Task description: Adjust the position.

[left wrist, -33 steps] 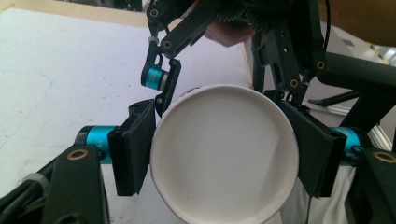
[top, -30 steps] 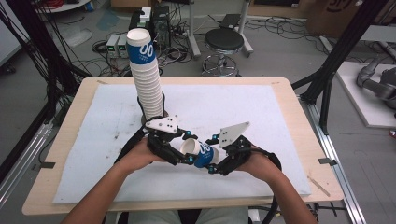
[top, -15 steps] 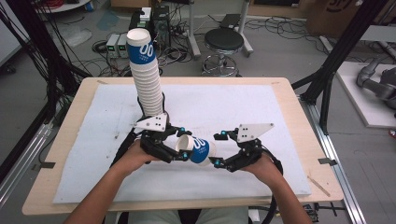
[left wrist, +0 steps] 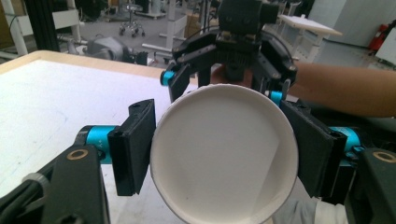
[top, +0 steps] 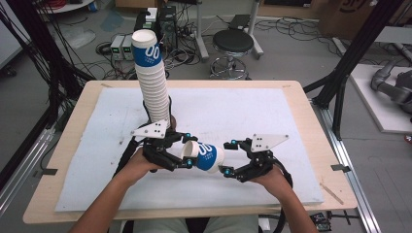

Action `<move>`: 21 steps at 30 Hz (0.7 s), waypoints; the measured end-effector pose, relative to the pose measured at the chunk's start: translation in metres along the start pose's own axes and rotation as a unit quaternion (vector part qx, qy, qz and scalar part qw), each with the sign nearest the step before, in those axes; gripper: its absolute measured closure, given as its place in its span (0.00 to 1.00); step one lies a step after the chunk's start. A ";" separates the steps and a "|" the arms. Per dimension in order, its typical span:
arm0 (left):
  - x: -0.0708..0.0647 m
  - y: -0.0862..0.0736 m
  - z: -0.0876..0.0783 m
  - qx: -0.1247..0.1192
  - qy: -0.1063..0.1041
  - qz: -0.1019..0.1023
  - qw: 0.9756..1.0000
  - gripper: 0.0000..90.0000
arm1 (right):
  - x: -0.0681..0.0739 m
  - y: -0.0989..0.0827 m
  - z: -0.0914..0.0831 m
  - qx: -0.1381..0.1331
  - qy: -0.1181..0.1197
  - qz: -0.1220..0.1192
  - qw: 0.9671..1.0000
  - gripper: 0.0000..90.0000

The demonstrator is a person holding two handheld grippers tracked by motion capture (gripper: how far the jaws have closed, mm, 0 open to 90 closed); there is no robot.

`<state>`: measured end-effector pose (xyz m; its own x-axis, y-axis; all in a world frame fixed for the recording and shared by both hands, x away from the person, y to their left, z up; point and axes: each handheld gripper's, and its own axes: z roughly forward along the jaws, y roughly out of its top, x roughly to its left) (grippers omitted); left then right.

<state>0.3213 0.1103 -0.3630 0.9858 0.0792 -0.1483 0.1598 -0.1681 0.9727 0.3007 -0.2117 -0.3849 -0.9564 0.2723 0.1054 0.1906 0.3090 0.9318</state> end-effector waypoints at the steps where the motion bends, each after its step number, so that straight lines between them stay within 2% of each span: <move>1: 0.000 0.000 0.000 -0.002 -0.001 0.002 1.000 0.33 | 0.000 -0.001 0.000 0.000 0.000 0.002 1.000 0.22; 13: -0.002 -0.005 -0.003 -0.056 -0.031 -0.005 0.998 0.34 | 0.002 -0.004 0.004 -0.032 0.047 0.023 0.998 0.21; 16: -0.002 -0.006 0.000 -0.062 -0.039 -0.007 0.997 0.34 | 0.003 -0.004 0.007 -0.033 0.064 0.028 0.997 0.20; 21: -0.003 -0.008 0.003 -0.069 -0.045 -0.008 0.997 0.34 | 0.004 -0.005 0.010 -0.029 0.069 0.031 0.997 0.19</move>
<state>0.3173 0.1081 -0.3713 0.9848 -0.0097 -0.1732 0.1728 -0.0310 0.9845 0.2983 -0.2030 -0.3928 -0.9652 0.1609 0.2060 0.2409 0.2420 0.9399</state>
